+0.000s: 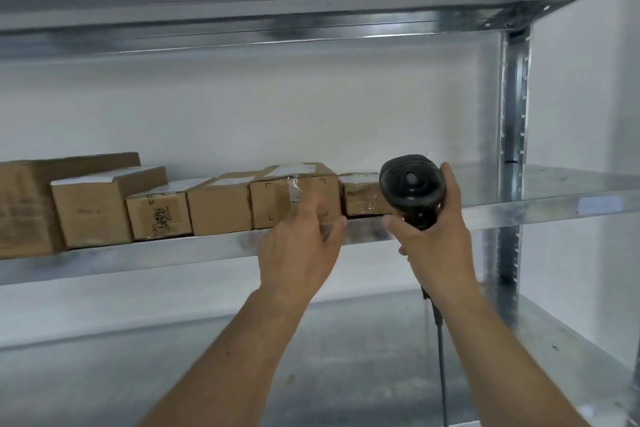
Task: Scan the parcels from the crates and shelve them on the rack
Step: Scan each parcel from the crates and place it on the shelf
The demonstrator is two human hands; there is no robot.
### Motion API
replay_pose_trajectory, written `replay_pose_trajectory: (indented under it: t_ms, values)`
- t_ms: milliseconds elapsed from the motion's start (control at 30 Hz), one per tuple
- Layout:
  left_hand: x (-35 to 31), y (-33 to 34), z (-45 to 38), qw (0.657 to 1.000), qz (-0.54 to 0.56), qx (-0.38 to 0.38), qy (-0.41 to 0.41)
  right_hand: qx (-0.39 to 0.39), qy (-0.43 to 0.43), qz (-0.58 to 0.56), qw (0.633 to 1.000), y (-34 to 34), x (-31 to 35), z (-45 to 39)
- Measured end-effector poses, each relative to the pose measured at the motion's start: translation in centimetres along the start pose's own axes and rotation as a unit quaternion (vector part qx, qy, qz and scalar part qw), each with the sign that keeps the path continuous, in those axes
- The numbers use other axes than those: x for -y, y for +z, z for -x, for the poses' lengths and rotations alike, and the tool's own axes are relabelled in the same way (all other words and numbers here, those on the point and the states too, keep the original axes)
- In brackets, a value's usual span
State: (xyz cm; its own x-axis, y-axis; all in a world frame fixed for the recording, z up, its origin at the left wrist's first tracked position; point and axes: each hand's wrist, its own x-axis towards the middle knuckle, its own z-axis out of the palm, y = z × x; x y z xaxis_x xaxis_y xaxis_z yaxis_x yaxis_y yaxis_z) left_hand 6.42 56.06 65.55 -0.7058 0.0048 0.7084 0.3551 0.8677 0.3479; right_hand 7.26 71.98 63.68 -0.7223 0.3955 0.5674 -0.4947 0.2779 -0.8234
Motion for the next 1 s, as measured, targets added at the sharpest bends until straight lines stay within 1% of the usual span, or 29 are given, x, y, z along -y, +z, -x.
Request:
replay_pose_trajectory:
  t_ms: [133, 300, 433, 500, 667, 733, 1000]
  values:
    - [4.2, -1.8, 4.3, 0.998, 0.018, -0.053, -0.02, 0.027, 0.01, -0.046, 0.999, 2.8, -0.1, 6.4]
    - [11.9, -4.5, 11.0, 0.99, 0.025, -0.1, -0.094, 0.111, 0.056, -0.072, 0.99, 8.7, 0.1, 14.7]
    - [19.2, -8.1, 15.5, 0.985, -0.052, -0.128, -0.104, 0.175, 0.063, -0.102, 0.977, 15.2, 1.2, 20.5]
    - [22.7, -11.1, 17.2, 0.98, -0.084, -0.145, -0.11, 0.204, 0.059, -0.121, 0.97, 18.6, 2.4, 23.2]
    - [30.0, -20.0, 22.2, 0.958, -0.155, -0.176, -0.164, 0.287, 0.043, -0.163, 0.943, 27.0, 6.9, 30.4]
    - [32.6, -23.5, 24.5, 0.949, -0.168, -0.185, -0.192, 0.315, 0.037, -0.18, 0.931, 30.0, 8.9, 33.6]
    - [40.1, -36.3, 33.3, 0.905, -0.257, -0.225, -0.253, 0.405, 0.002, -0.251, 0.879, 39.3, 16.2, 46.2]
